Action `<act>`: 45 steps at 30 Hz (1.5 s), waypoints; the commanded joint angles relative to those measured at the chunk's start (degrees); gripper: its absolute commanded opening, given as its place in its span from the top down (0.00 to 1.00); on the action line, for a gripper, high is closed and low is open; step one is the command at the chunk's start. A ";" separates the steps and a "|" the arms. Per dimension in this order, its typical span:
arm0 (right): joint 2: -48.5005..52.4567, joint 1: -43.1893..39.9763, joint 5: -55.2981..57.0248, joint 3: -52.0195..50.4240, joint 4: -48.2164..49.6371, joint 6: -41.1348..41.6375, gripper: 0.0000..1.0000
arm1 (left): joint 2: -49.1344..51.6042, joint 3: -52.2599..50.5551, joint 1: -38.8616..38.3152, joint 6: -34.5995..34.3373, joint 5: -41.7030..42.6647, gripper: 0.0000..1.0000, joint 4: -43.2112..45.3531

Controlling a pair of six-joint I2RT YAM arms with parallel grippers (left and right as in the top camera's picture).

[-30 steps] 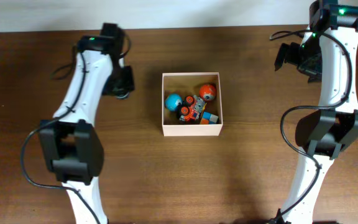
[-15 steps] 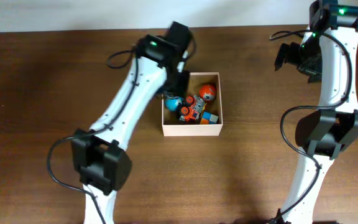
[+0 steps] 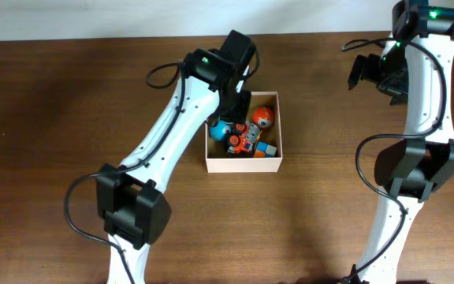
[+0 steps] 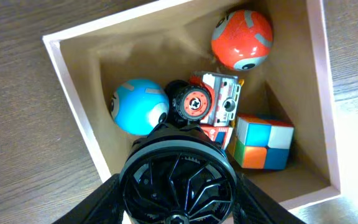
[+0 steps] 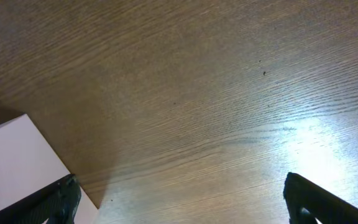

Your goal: Pack container

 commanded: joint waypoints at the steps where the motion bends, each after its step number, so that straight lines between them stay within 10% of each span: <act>1: -0.46 -0.07 -0.31 -0.20 -0.09 0.48 0.02 | 3.06 -0.74 0.13 1.11 0.46 0.52 0.24; 8: -0.46 -0.07 -0.33 -0.20 -0.09 0.48 0.01 | 5.53 -0.81 0.02 1.09 0.46 0.52 -0.81; 11: -0.46 -0.07 -0.33 -0.20 -0.09 0.48 0.01 | 6.56 -0.81 0.04 1.11 0.46 0.06 -1.18; 34: -0.46 -0.07 -0.33 -0.20 -0.09 0.48 0.01 | -7.39 11.28 12.63 -2.21 -12.07 0.01 -19.78; 45: -0.46 -0.07 -0.31 -0.20 -0.09 0.48 0.01 | -23.89 -0.85 15.52 -6.12 -15.30 0.01 -20.76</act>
